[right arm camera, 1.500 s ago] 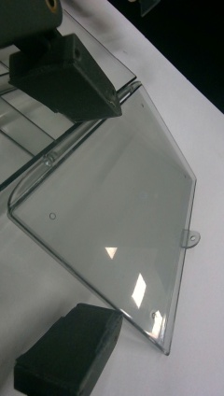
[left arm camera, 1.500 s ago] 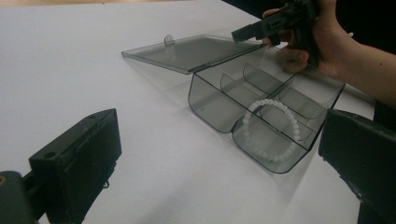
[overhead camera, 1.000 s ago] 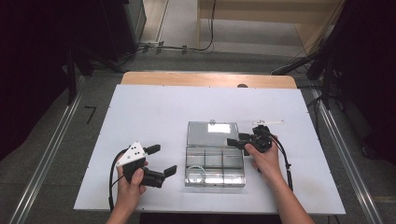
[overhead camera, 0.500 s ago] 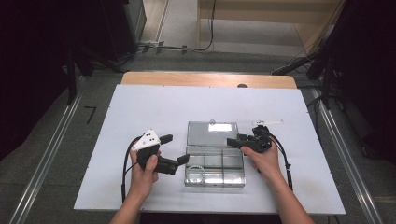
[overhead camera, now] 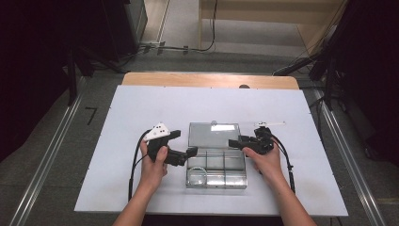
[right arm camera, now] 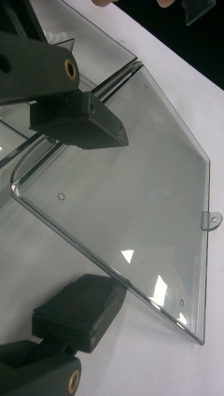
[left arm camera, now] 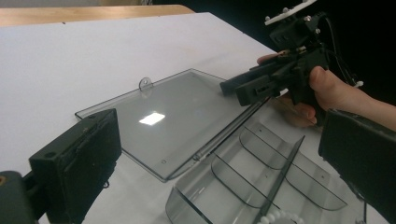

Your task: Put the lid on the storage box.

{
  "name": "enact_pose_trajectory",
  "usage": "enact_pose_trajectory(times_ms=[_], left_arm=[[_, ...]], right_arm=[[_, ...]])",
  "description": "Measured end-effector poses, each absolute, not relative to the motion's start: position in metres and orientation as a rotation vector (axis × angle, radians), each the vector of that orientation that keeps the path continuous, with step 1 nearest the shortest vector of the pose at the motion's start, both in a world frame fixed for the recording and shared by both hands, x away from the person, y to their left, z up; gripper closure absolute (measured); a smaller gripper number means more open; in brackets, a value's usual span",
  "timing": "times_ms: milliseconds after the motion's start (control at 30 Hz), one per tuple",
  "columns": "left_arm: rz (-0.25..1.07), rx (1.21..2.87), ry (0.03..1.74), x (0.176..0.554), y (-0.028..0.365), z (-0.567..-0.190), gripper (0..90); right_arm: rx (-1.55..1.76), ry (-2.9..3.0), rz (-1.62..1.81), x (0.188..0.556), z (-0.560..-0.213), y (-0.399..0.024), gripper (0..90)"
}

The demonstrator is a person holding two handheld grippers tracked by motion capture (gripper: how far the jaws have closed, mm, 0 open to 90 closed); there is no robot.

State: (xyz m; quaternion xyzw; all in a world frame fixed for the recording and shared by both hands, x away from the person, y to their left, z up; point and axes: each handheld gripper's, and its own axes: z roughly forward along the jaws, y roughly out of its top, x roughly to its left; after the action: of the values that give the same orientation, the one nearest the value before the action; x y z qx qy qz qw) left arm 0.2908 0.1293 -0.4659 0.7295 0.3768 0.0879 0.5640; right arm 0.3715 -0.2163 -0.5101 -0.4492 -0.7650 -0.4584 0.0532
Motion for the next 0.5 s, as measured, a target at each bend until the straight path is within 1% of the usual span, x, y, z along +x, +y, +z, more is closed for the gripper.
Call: enact_pose_trajectory(times_ms=[167, 500], left_arm=[[0.162, 1.708, 0.924, 0.304, 0.126, -0.469, 0.0], [0.132, 1.711, 0.968, 0.321, 0.119, -0.475, 0.0]], right_arm=[[-1.363, -2.325, -1.398, 0.371, -0.510, -0.216, 25.7], [-1.368, -2.324, -1.404, 0.371, -0.511, -0.216, 25.7]])
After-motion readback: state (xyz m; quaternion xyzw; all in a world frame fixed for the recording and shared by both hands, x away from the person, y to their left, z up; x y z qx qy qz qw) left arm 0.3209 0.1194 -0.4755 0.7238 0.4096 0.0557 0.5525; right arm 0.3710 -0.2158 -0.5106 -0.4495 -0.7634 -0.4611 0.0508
